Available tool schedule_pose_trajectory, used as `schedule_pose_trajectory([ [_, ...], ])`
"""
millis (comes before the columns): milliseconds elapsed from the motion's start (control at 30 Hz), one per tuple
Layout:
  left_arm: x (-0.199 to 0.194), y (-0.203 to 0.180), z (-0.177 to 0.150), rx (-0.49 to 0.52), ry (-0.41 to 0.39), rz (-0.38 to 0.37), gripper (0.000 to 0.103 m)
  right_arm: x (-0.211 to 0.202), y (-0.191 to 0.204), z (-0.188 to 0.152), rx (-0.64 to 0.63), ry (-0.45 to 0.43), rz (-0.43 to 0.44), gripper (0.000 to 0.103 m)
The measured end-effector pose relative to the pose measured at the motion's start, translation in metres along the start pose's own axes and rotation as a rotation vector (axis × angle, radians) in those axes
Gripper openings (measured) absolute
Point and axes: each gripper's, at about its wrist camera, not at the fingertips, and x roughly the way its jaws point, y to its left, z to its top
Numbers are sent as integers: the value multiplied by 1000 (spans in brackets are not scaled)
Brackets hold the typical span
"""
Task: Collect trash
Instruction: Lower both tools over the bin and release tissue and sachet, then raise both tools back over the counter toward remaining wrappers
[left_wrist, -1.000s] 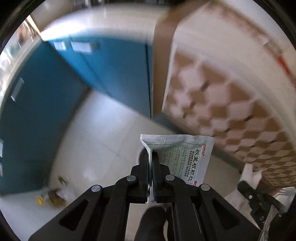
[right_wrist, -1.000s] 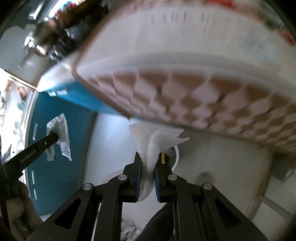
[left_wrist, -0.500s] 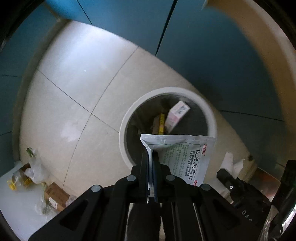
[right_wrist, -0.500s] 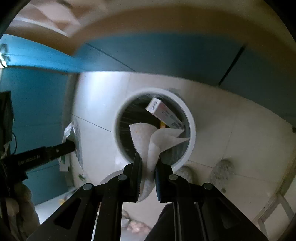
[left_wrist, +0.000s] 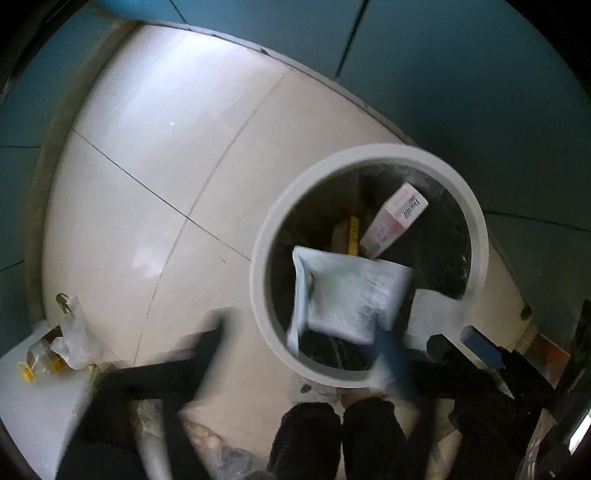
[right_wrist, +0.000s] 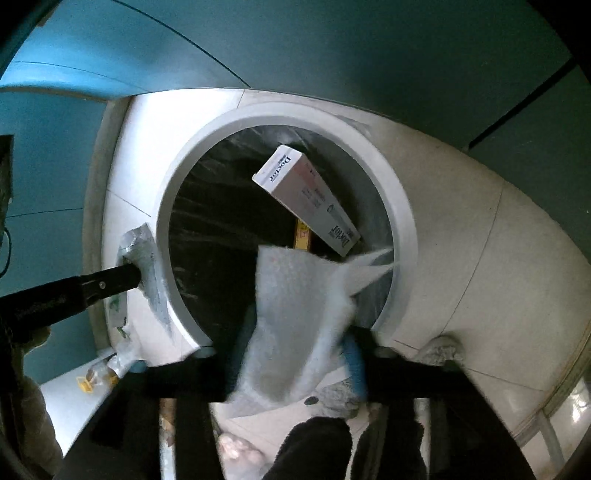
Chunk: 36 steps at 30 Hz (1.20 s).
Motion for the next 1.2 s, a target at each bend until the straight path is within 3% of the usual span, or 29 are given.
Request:
schedule_pose_trajectory([
  [67, -7, 6, -4, -8, -18, 11, 99, -3, 4, 4, -6, -3, -3, 63],
  [233, -24, 16, -18, -14, -64, 77, 99, -16, 11, 2, -17, -18, -22, 96],
  [300, -36, 19, -26, -19, -98, 98, 99, -21, 15, 0, -25, -20, -47, 103],
  [467, -69, 24, -45, -33, -167, 136, 99, -39, 27, -9, -49, -14, -73, 103],
  [700, -121, 23, -69, -28, -191, 142, 99, -101, 42, -27, -60, -59, -146, 103],
  [1200, -289, 0, -147, 64, -254, 109, 99, -313, 88, -91, -67, -141, -167, 103],
])
